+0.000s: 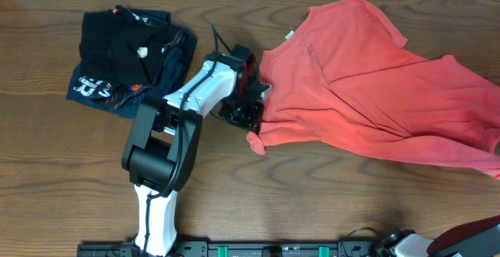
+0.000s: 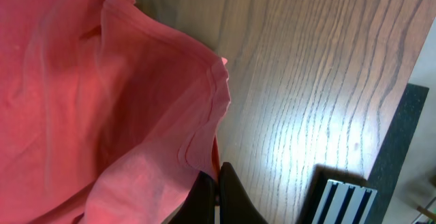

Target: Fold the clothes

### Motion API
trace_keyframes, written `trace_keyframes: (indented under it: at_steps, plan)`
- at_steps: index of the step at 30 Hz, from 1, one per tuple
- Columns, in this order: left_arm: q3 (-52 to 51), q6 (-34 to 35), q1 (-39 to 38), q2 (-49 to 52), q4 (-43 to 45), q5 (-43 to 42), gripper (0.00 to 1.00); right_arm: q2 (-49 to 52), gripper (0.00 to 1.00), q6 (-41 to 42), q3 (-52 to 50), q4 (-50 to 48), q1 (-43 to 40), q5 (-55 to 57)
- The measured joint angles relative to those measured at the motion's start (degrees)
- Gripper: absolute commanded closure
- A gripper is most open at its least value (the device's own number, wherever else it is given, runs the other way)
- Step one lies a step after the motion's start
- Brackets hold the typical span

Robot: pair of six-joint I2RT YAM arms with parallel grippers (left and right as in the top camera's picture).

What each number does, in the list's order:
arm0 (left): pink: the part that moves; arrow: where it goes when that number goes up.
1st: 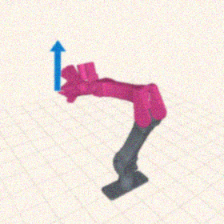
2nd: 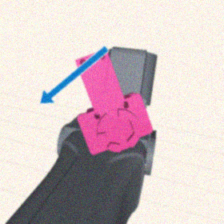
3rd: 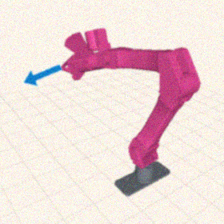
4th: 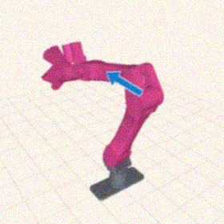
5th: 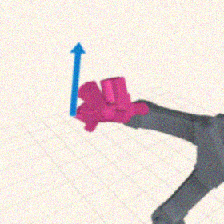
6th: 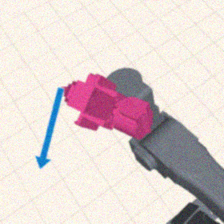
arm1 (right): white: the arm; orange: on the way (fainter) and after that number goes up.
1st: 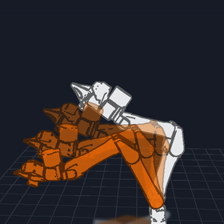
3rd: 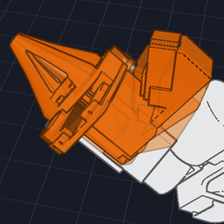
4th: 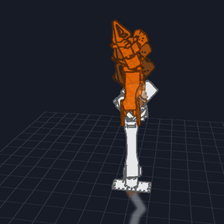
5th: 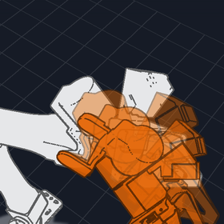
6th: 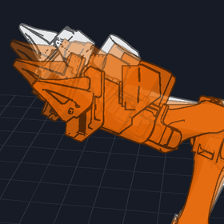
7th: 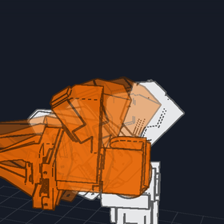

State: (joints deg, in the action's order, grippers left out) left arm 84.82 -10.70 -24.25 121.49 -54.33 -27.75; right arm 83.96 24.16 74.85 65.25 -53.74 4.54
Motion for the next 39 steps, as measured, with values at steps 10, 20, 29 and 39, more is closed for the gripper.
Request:
trace_keyframes:
  at_steps: [10, 20, 29, 39]
  plan:
    - [1.0, 7.8, 5.9, -1.5, -20.0, 13.6, 0.94, 0.0, 0.99, 0.0, 0.0, -1.6, 0.0, 0.0]
    - [1.2, 12.9, 12.9, -8.4, -29.3, 15.1, 0.94, 0.0, 0.99, 0.0, -0.5, 2.8, 0.7, 0.6]
    - [-6.5, 13.7, 12.0, -12.0, -30.3, 15.0, 0.94, 0.0, 0.99, 0.0, -1.5, 2.9, 0.7, 2.1]
    - [-11.5, 13.8, 12.0, -12.5, -29.0, 15.7, 0.75, 0.0, 0.74, 0.3, -2.8, 7.0, 0.6, 4.6]
